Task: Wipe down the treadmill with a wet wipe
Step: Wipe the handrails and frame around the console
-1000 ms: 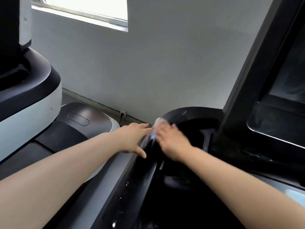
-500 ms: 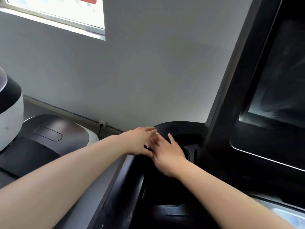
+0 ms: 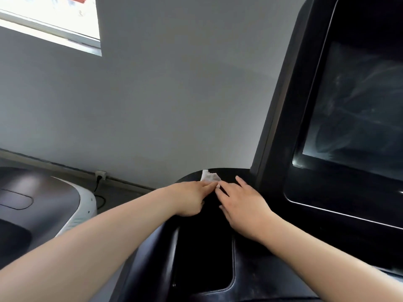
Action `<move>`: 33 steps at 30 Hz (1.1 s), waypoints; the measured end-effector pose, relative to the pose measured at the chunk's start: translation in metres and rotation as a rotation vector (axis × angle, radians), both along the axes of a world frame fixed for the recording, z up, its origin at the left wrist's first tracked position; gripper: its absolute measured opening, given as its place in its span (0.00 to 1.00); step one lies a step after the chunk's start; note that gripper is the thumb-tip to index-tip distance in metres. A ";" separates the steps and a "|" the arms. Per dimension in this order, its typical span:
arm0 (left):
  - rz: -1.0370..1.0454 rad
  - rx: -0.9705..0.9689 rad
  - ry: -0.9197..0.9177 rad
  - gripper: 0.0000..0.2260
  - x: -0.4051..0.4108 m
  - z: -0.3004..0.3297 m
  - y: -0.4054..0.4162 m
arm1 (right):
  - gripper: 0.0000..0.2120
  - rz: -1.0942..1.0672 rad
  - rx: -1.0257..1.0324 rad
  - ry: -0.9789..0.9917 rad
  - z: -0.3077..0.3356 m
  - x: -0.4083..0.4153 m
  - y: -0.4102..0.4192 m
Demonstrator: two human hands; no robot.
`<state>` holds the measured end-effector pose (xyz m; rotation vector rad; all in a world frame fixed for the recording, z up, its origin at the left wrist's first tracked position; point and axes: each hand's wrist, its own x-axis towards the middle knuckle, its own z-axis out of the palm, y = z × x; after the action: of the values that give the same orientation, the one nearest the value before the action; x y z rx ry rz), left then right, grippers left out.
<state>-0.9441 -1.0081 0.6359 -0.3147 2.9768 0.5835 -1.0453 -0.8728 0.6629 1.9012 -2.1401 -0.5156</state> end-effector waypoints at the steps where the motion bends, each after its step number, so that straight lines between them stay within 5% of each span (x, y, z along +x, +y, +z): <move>1: -0.019 -0.067 0.011 0.26 -0.001 -0.004 -0.001 | 0.20 0.034 -0.013 0.072 0.003 -0.002 0.007; 6: -0.071 -0.304 0.079 0.24 0.002 -0.011 -0.008 | 0.25 -0.006 -0.126 0.295 0.030 -0.023 0.040; 11: -0.158 -0.167 0.132 0.21 -0.017 -0.012 -0.017 | 0.28 -0.166 -0.174 0.221 0.034 -0.035 0.040; 33: -0.249 -0.112 0.066 0.23 -0.114 -0.005 -0.011 | 0.27 -0.043 -0.338 0.364 0.017 -0.051 0.038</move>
<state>-1.0580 -1.0189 0.6306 0.0696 3.0511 0.4088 -1.0967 -0.8345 0.6801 1.4575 -1.8938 -0.4350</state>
